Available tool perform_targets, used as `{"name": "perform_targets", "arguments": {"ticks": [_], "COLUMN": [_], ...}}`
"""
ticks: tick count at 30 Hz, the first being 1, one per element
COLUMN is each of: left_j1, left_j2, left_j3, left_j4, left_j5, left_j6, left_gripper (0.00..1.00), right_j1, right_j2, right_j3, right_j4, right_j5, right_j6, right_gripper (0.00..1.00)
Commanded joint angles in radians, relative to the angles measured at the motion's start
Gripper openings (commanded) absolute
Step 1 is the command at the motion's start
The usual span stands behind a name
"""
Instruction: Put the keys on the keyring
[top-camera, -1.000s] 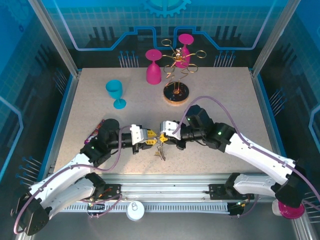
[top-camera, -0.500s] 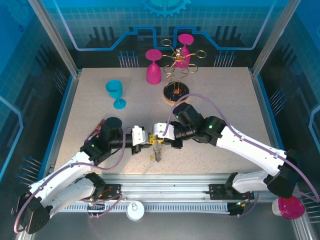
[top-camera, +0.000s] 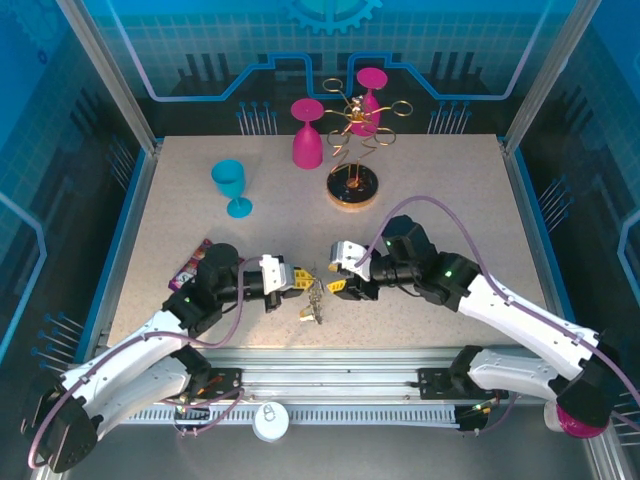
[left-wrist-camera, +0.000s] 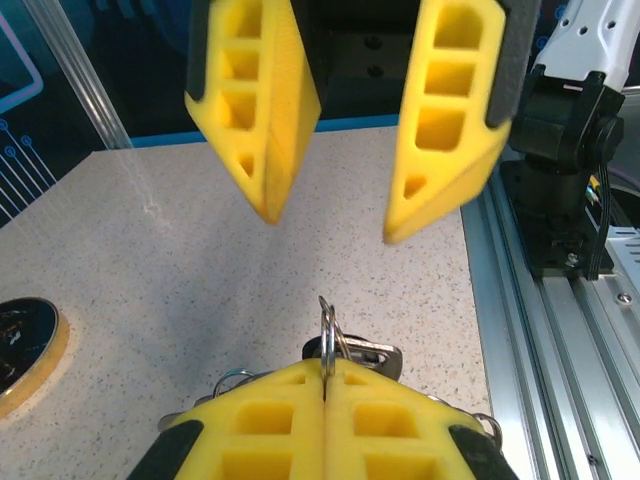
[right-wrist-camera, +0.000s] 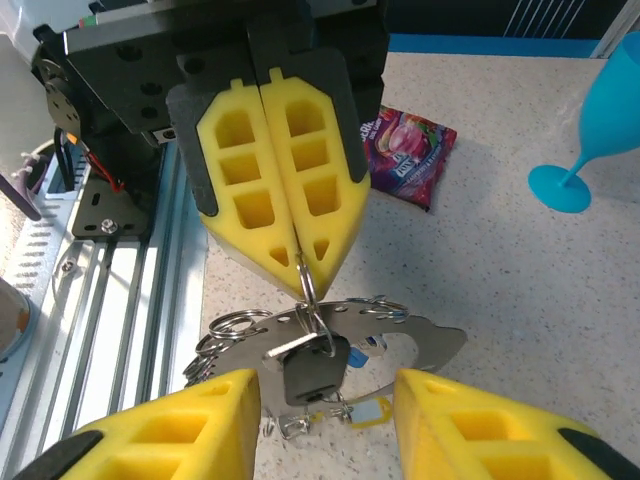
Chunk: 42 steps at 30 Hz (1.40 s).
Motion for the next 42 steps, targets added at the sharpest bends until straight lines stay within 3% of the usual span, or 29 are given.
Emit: {"name": "perform_targets", "arguments": {"ticks": [1, 10, 15, 18, 21, 22, 24, 32, 42], "left_j1": [-0.002, -0.002, -0.002, -0.002, -0.002, -0.002, -0.002, -0.002, -0.002], "left_j2": [-0.010, -0.008, -0.011, -0.009, -0.006, -0.005, -0.008, 0.008, 0.033], "left_j3": [-0.006, -0.011, -0.007, -0.008, -0.001, 0.006, 0.028, 0.095, 0.115], "left_j4": [0.096, 0.114, 0.120, 0.120, 0.102, 0.076, 0.004, -0.149, -0.167], "left_j5": [0.049, 0.068, 0.079, 0.074, 0.029, 0.002, -0.014, -0.031, -0.016], "left_j6": [-0.030, -0.043, -0.054, -0.053, -0.052, -0.043, 0.006, 0.104, 0.110], "left_gripper": [0.00, 0.00, 0.00, 0.00, 0.01, 0.10, 0.13, 0.11, 0.10], "right_j1": [-0.005, -0.002, -0.002, -0.002, -0.002, -0.001, 0.005, 0.052, 0.091], "right_j2": [-0.001, 0.052, 0.057, 0.056, 0.053, 0.054, 0.058, 0.132, 0.196], "right_j3": [-0.019, -0.016, -0.014, -0.007, 0.008, 0.015, 0.036, 0.164, 0.245], "right_j4": [0.114, 0.177, 0.173, 0.159, 0.126, 0.107, 0.052, -0.159, -0.209], "right_j5": [-0.061, -0.108, -0.120, -0.134, -0.130, -0.122, -0.096, 0.005, 0.016], "right_j6": [0.064, 0.082, 0.070, 0.058, 0.041, 0.030, -0.004, -0.136, -0.176], "right_gripper": [0.40, 0.34, 0.17, 0.00, 0.00, 0.00, 0.00, 0.00, 0.00]}}
